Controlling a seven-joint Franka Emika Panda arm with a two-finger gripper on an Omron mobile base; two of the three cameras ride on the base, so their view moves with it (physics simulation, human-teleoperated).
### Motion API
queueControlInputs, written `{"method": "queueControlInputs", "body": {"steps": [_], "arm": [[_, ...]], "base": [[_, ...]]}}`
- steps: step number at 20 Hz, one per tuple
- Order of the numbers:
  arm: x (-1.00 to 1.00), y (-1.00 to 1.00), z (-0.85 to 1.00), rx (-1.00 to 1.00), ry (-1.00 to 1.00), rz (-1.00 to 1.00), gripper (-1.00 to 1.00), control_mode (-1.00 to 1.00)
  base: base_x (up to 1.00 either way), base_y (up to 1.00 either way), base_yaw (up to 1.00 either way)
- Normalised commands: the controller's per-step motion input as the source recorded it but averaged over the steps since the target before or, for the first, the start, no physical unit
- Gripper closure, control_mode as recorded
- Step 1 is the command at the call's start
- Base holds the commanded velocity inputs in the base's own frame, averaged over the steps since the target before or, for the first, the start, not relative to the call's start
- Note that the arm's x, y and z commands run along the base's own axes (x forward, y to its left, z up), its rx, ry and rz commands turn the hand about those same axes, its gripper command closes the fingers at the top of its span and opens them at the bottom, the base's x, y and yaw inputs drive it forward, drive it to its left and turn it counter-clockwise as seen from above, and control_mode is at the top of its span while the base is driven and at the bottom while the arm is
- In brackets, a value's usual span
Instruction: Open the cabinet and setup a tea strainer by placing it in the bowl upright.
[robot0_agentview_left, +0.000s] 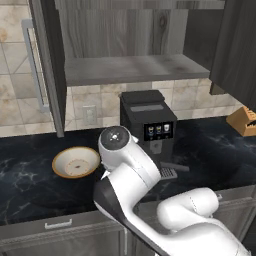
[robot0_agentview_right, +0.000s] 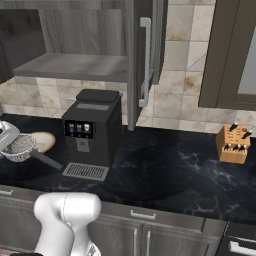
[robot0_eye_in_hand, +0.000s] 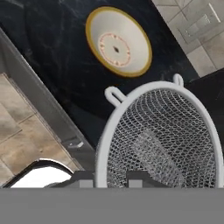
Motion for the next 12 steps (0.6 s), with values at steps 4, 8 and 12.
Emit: {"method": "queueControlInputs", "body": {"steps": [4, 8, 12], "arm": [[0.18, 0.19, -0.28, 0.00, 0.01, 0.00, 1.00, -1.00], [0.43, 0.43, 0.00, 0.00, 0.01, -0.02, 1.00, -1.00], [0.49, 0.28, -0.07, 0.00, 0.03, -0.01, 1.00, -1.00]], "base": [[0.00, 0.00, 0.00], [0.00, 0.00, 0.00], [0.00, 0.00, 0.00]]}}
